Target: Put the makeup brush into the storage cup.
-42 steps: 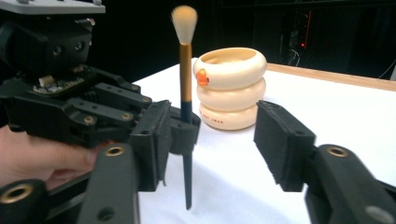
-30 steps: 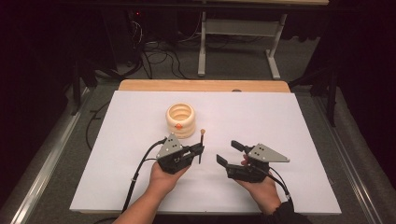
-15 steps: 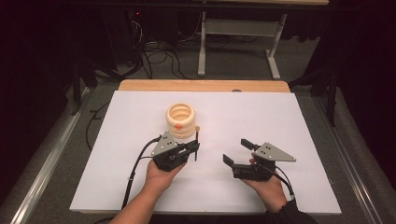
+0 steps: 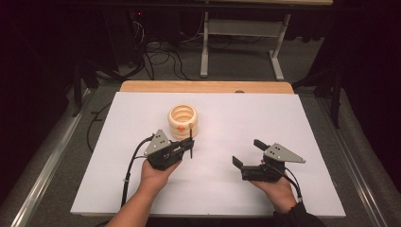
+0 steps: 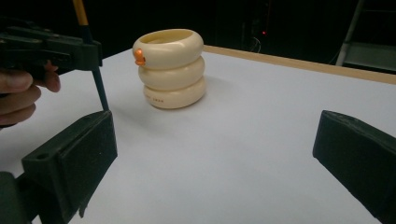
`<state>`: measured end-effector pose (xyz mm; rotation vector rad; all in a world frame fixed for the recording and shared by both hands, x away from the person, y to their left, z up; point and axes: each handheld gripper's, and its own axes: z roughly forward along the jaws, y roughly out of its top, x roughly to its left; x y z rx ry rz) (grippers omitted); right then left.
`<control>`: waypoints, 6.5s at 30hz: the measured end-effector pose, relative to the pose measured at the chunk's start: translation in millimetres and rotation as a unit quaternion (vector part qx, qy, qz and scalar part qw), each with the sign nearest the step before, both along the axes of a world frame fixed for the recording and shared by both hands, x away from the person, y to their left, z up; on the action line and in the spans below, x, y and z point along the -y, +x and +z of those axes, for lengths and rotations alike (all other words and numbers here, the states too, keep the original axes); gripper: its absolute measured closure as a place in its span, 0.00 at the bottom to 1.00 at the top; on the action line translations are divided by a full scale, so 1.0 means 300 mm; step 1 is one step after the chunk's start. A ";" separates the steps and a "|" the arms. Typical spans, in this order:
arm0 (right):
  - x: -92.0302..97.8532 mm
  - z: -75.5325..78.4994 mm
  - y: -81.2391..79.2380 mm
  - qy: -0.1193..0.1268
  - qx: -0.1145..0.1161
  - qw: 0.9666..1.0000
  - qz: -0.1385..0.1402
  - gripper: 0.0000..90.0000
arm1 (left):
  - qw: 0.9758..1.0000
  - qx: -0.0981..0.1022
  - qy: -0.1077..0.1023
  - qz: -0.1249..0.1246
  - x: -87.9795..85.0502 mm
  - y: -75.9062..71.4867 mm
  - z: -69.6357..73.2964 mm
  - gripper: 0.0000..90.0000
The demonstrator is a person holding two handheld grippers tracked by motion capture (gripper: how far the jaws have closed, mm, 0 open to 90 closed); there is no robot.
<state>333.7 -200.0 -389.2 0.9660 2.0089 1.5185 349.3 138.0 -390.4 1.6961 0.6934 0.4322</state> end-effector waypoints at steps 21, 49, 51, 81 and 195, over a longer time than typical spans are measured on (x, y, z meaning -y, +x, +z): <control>0.073 -0.005 0.009 -0.023 0.012 0.999 -0.039 0.01 | 0.998 0.015 0.003 0.061 -0.130 0.010 0.025 0.92; 0.116 -0.025 -0.001 -0.031 0.006 0.998 -0.045 0.01 | 0.994 0.020 -0.023 0.105 -0.203 0.012 0.052 0.92; 0.118 -0.029 0.003 -0.032 0.006 0.998 -0.046 0.01 | 0.994 0.019 -0.030 0.107 -0.201 0.013 0.056 0.92; 0.111 -0.037 0.002 -0.032 0.004 0.999 -0.042 0.01 | 0.992 0.016 -0.037 0.122 -0.166 0.094 0.182 0.93; 0.098 -0.050 0.004 -0.039 -0.001 0.999 -0.033 0.02 | 0.989 -0.041 -0.004 0.142 -0.090 0.276 0.047 0.36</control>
